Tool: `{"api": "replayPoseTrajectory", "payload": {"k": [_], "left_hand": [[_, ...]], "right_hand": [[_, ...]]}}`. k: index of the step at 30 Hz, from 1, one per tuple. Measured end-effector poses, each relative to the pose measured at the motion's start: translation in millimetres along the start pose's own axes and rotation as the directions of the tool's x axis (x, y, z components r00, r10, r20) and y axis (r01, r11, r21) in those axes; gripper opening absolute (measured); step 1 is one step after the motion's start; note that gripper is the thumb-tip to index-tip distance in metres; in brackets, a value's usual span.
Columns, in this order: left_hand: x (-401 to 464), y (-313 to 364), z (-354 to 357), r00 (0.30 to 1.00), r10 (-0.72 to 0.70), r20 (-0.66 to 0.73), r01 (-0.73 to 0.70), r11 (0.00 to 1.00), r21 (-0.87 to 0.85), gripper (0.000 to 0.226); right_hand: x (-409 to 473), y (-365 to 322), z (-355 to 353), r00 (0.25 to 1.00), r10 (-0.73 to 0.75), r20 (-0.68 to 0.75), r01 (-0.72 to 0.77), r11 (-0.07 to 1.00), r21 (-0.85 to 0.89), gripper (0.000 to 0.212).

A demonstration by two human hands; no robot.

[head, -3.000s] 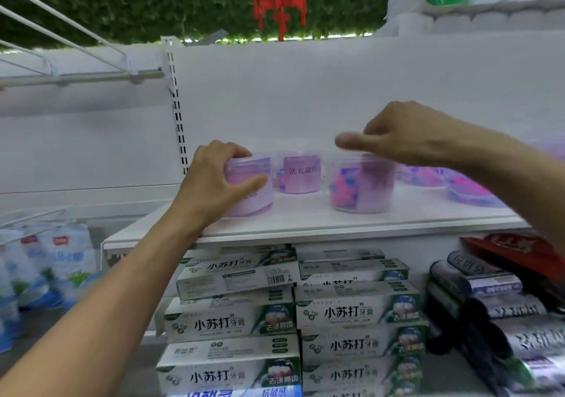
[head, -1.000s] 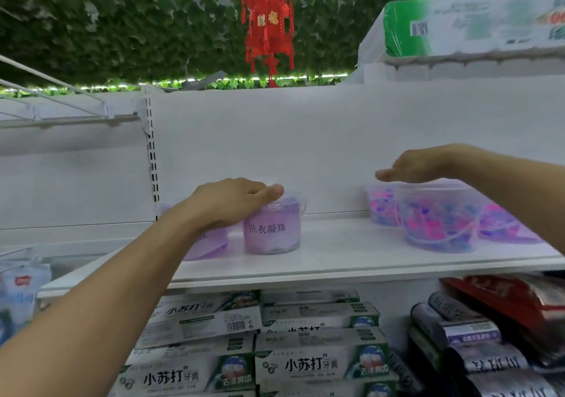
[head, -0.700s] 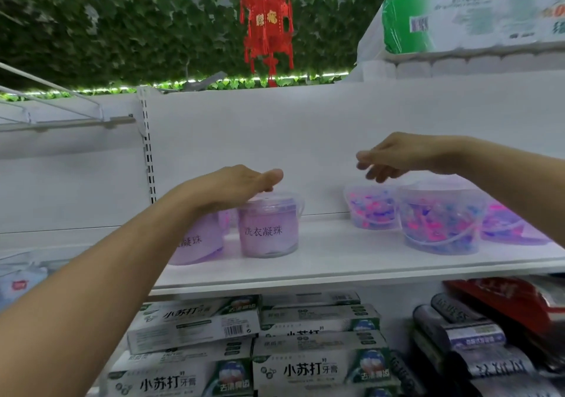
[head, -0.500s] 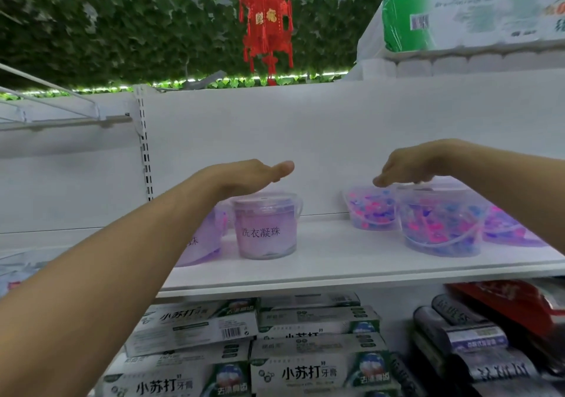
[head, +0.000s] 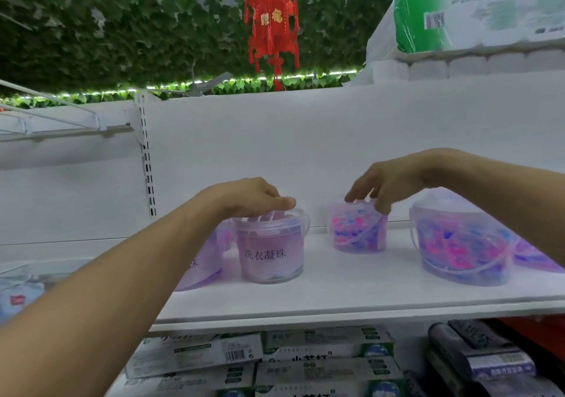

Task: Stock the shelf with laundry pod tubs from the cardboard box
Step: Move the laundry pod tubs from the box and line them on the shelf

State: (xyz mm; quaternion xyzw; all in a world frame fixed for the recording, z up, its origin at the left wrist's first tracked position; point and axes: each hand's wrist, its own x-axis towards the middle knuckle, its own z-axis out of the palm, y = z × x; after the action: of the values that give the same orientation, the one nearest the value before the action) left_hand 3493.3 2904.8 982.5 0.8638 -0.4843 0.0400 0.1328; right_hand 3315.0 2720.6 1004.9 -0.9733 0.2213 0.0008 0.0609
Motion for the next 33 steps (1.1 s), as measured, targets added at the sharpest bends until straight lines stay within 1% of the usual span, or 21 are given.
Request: {"api": "replayPoseTrajectory", "payload": {"k": [1,2,4,7,8,9,10,11,12,13,14,15,17,20,26,28,29,31,33], "left_hand": [[0,-1,1,1.0,0.005,-0.003,-0.005,1.0,0.002,0.053],[1,-2,1,1.0,0.008,-0.004,-0.008,1.0,0.002,0.053],[1,-3,3,1.0,0.015,-0.005,-0.015,1.0,-0.008,0.053],[0,-2,3,1.0,0.024,-0.005,-0.024,1.0,-0.018,0.048],[-1,-2,4,1.0,0.024,-0.005,-0.024,1.0,-0.02,0.045],[-1,-1,4,1.0,0.026,-0.006,-0.026,0.999,-0.021,0.043],[-2,-1,5,1.0,0.028,-0.006,-0.028,0.999,-0.025,0.042],[-3,-1,5,1.0,0.029,-0.005,-0.029,0.999,-0.033,0.042],[-5,-1,5,1.0,0.03,-0.003,-0.03,0.999,-0.044,0.042],[-5,-1,4,0.999,0.032,0.001,-0.032,0.998,-0.051,0.041],[-6,0,4,0.999,0.035,0.004,-0.034,0.998,-0.053,0.04],[-5,1,3,0.999,0.035,0.007,-0.035,0.998,-0.047,0.04],[-4,2,1,0.999,0.031,0.013,-0.03,0.999,-0.032,0.039],[-4,0,2,1.0,0.028,0.012,-0.028,0.999,-0.035,0.04],[-3,-3,6,0.999,0.046,0.006,-0.045,0.997,-0.064,0.038],[-3,-3,5,0.999,0.043,0.005,-0.043,0.997,-0.06,0.036],[-3,-2,4,0.999,0.039,0.012,-0.038,0.998,-0.058,0.035],[-3,1,1,0.999,0.026,0.045,-0.025,0.999,-0.036,0.035],[-1,5,-4,0.998,0.025,0.055,-0.025,1.0,-0.014,0.034]], "right_hand": [[0,-2,-1,1.0,-0.002,0.02,0.003,0.999,-0.051,0.064],[-1,-5,-2,1.0,-0.009,0.001,0.009,0.995,-0.1,0.063],[0,-9,-1,0.991,-0.055,-0.121,0.034,0.985,-0.166,0.05],[13,-19,18,0.922,-0.155,-0.356,0.096,0.98,-0.176,0.022],[18,-24,25,0.892,-0.181,-0.414,0.118,0.978,-0.174,0.018],[21,-28,28,0.876,-0.203,-0.437,0.146,0.976,-0.16,0.017],[21,-29,27,0.882,-0.21,-0.422,0.181,0.977,-0.108,0.021],[19,-27,23,0.914,-0.195,-0.357,0.195,0.98,-0.035,0.026],[14,-24,18,0.955,-0.162,-0.249,0.17,0.985,0.01,0.036],[8,-20,14,0.983,-0.121,-0.137,0.12,0.993,-0.014,0.048],[5,-15,12,0.994,-0.08,-0.069,0.074,0.993,-0.089,0.059],[4,-11,13,0.997,-0.056,-0.061,0.045,0.985,-0.167,0.063],[8,-10,18,0.986,-0.084,-0.145,0.048,0.971,-0.236,0.06],[23,-17,25,0.951,-0.136,-0.277,0.07,0.97,-0.234,0.052],[48,-34,40,0.922,-0.155,-0.354,0.068,0.967,-0.247,0.042],[49,-34,41,0.929,-0.144,-0.341,0.069,0.972,-0.223,0.04],[47,-34,40,0.943,-0.137,-0.304,0.071,0.973,-0.219,0.041],[35,-33,33,0.971,-0.13,-0.2,0.085,0.972,-0.218,0.048],[18,-25,20,0.977,-0.135,-0.166,0.113,0.984,-0.136,0.054]]}}
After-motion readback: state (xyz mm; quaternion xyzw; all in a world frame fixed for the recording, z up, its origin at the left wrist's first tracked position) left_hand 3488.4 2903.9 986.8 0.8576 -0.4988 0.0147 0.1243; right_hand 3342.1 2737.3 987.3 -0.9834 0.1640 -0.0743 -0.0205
